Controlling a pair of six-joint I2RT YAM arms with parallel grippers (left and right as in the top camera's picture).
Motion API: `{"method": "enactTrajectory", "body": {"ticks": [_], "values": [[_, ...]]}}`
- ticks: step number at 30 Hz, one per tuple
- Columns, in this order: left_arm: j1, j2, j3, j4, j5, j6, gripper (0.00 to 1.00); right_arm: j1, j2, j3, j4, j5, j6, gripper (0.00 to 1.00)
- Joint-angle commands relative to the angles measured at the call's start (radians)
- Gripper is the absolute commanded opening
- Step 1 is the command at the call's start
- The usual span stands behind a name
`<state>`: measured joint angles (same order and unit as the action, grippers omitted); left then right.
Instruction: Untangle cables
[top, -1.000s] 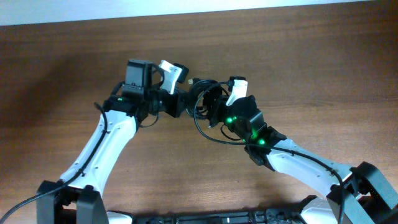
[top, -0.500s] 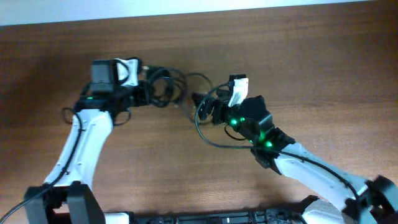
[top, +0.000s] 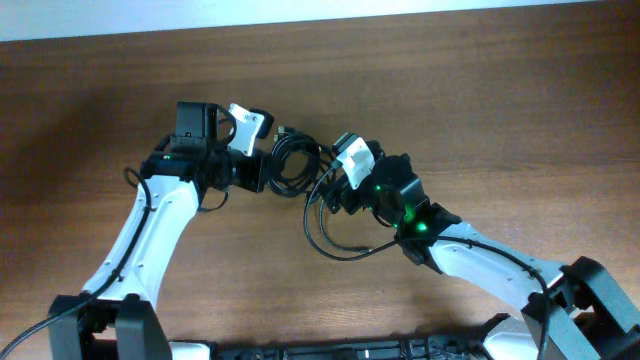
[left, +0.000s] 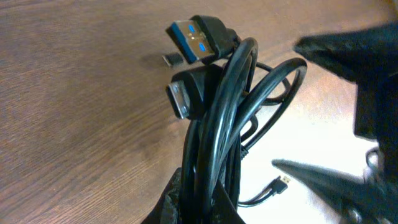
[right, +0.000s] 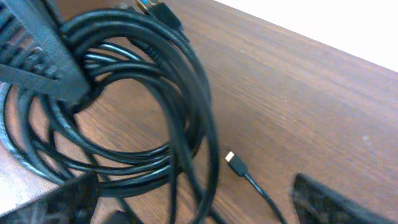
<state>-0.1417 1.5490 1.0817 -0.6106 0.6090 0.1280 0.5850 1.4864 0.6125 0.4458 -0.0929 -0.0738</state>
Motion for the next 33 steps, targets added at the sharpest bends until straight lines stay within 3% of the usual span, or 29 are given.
{"method": "enactTrajectory", "body": {"ticks": [1,5,6,7,8,9,11,13,14,15,16,17,19,22,26,32,33], "values": [[0.000,-0.084,0.004,-0.023,0.109,0.182,0.00,-0.004,0.049,0.013,-0.005,0.045,-0.035,0.82],[0.000,-0.132,0.004,-0.054,0.111,0.211,0.00,-0.004,0.069,0.013,0.010,-0.065,-0.035,0.75],[0.000,-0.132,0.004,-0.064,0.121,0.213,0.00,-0.004,0.069,0.013,0.014,-0.061,-0.052,0.44],[0.000,-0.132,0.004,-0.074,0.133,0.230,0.00,-0.004,0.069,0.013,0.014,-0.026,-0.053,0.24],[0.000,-0.133,0.004,-0.089,0.145,0.253,0.00,-0.004,0.068,0.013,0.023,0.000,-0.052,0.08],[0.000,-0.133,0.004,-0.099,0.128,0.263,0.00,-0.005,0.060,0.013,0.040,0.000,-0.025,0.04],[0.000,-0.133,0.004,-0.098,0.047,0.262,0.09,-0.011,0.031,0.013,0.051,0.000,0.088,0.04],[0.000,-0.133,0.004,-0.074,-0.102,0.160,0.41,-0.030,-0.014,0.013,0.030,-0.002,0.283,0.04],[0.000,-0.133,0.004,-0.040,-0.189,0.044,0.73,-0.040,-0.042,0.013,0.020,-0.011,0.451,0.04],[0.000,-0.133,0.003,0.004,-0.253,-0.101,0.98,-0.042,-0.063,0.013,0.018,-0.011,0.595,0.04],[0.000,-0.130,0.003,0.039,-0.288,-0.240,0.99,-0.042,-0.068,0.013,0.023,-0.011,0.663,0.04],[0.000,-0.124,0.003,0.067,-0.294,-0.418,0.99,-0.042,-0.068,0.013,0.029,-0.011,0.835,0.04],[0.000,-0.117,0.003,0.068,-0.279,-0.580,0.99,-0.041,-0.067,0.013,0.034,-0.013,0.942,0.04],[-0.007,-0.092,0.003,0.119,-0.095,-0.644,0.99,-0.001,-0.066,0.013,0.048,-0.026,0.943,0.04],[-0.058,-0.053,0.003,0.236,-0.005,-0.716,0.99,0.050,-0.066,0.013,0.050,0.000,0.819,0.04],[-0.114,0.087,0.003,0.311,-0.002,-0.719,1.00,0.065,-0.066,0.013,0.131,-0.046,0.810,0.04],[-0.114,0.106,0.003,0.312,-0.003,-0.719,0.92,0.065,-0.066,0.013,0.154,-0.055,0.811,0.04]]}}
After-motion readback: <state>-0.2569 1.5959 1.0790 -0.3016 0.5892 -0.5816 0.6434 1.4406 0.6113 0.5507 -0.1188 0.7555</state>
